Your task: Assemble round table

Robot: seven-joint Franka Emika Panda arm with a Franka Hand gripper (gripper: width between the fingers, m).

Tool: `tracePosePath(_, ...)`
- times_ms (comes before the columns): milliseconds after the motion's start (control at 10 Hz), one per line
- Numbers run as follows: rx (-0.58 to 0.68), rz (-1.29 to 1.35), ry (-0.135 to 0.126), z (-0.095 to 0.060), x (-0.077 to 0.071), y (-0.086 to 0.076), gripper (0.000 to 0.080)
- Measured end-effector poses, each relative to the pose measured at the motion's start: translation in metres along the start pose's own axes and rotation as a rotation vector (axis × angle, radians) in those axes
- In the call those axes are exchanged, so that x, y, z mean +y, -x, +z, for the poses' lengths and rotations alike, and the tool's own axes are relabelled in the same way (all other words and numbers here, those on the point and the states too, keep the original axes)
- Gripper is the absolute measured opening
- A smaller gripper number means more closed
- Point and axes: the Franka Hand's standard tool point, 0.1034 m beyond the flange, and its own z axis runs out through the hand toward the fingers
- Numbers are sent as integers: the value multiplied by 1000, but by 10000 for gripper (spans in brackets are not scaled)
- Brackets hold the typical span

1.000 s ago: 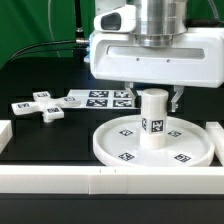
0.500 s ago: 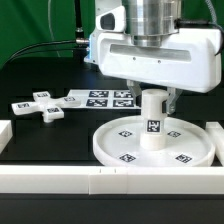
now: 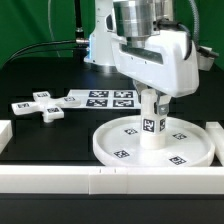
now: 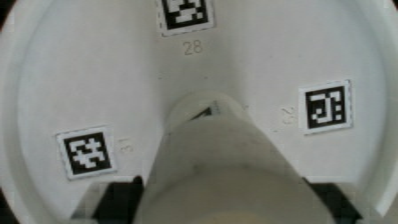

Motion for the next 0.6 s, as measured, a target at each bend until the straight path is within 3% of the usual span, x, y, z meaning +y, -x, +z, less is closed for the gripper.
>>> tracePosePath(100, -15, 84, -16, 0, -1, -1, 409)
tracePosePath(400, -22, 117, -18, 1, -1, 2, 409)
tracePosePath(500, -22, 80, -17, 1, -1, 2, 586)
tracePosePath(600, -18, 1, -10, 0, -5, 6, 630)
